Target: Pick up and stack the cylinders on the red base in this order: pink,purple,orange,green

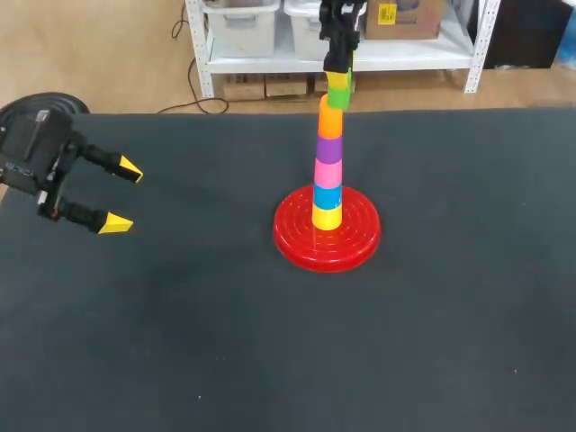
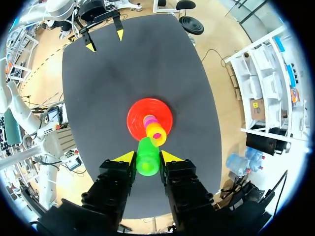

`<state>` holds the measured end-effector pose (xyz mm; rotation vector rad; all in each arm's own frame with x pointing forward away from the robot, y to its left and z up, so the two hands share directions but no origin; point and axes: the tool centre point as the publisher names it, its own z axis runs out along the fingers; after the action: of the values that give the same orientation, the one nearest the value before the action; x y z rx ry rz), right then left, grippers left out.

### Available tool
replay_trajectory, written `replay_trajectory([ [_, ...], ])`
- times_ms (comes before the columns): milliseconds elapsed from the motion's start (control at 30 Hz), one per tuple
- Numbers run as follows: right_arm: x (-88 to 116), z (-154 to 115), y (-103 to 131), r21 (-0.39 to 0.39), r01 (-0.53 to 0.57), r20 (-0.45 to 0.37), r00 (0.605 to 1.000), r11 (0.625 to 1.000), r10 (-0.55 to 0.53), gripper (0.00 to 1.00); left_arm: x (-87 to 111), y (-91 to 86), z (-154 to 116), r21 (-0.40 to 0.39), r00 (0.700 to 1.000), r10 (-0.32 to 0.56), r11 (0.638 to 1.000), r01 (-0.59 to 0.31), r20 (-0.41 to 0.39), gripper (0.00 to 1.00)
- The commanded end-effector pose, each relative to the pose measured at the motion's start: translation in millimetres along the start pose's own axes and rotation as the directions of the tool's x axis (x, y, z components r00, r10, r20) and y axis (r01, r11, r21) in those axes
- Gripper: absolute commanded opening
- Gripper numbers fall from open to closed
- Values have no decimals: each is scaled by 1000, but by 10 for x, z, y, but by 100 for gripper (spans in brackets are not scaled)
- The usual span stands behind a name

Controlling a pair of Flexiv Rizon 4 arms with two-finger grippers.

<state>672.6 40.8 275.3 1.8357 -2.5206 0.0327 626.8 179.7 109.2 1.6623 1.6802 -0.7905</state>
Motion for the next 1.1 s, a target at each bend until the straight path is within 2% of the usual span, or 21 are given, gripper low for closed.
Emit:
replay_trajectory([
  [33, -58, -32, -48, -17, 3, -16, 1000, 1000, -4, 0, 10, -10, 1, -4, 1000, 4, 1000, -4, 3, 100],
  [1100, -71, 115, -187, -56, 11, -32, 999, 998, -13, 0, 10, -10, 1, -4, 1000, 4, 1000, -4, 3, 100],
])
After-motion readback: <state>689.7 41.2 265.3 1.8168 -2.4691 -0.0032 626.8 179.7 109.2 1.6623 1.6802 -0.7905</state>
